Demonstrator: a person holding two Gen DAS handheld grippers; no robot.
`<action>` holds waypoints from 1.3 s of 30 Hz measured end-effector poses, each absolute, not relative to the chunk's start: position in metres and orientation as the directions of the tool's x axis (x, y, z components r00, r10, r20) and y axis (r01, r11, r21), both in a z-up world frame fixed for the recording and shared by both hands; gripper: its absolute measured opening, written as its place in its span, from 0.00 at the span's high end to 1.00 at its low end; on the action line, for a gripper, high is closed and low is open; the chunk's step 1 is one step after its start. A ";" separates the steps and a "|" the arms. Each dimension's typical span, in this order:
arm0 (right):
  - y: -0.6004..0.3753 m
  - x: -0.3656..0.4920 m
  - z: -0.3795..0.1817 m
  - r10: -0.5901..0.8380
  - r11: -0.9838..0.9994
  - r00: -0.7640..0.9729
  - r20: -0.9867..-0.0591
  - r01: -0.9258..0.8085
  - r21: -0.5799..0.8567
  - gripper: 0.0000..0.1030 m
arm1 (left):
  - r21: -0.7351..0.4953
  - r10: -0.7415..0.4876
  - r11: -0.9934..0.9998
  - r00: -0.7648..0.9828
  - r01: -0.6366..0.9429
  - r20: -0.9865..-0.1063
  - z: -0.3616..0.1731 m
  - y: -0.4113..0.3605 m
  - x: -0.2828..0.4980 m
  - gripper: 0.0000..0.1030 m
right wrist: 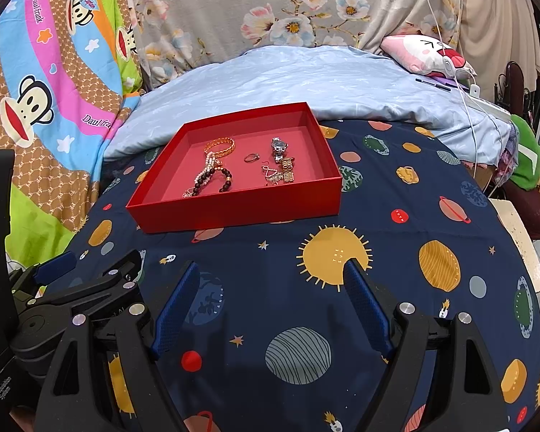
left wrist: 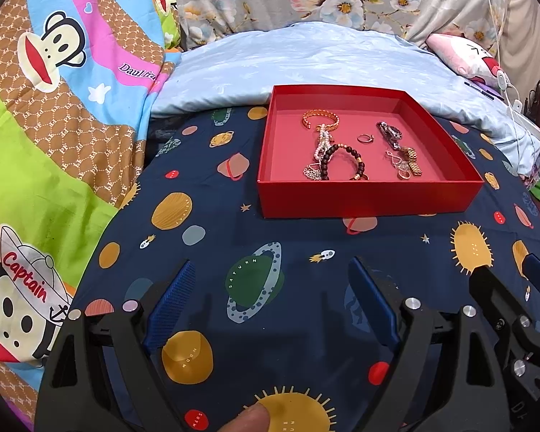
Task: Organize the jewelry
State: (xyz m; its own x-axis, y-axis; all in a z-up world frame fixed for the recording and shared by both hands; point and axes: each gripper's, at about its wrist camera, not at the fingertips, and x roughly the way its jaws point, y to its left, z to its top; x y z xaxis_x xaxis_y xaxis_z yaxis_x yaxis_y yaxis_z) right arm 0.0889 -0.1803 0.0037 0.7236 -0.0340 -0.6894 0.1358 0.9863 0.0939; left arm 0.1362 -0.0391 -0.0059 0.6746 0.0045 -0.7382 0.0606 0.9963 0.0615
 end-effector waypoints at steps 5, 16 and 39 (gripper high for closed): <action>-0.181 0.089 0.004 -0.034 0.986 0.724 -0.689 0.136 0.094 0.22 | 0.063 0.007 0.996 0.675 0.059 -0.737 -0.006 -0.038 0.137 0.18; -0.178 0.089 0.003 -0.033 0.985 0.721 -0.692 0.140 0.099 0.22 | 0.068 0.014 0.996 0.673 0.054 -0.739 -0.007 -0.036 0.138 0.18; -0.178 0.090 -0.001 -0.032 0.986 0.721 -0.692 0.138 0.098 0.22 | 0.082 0.033 0.996 0.666 0.042 -0.745 -0.009 -0.035 0.139 0.18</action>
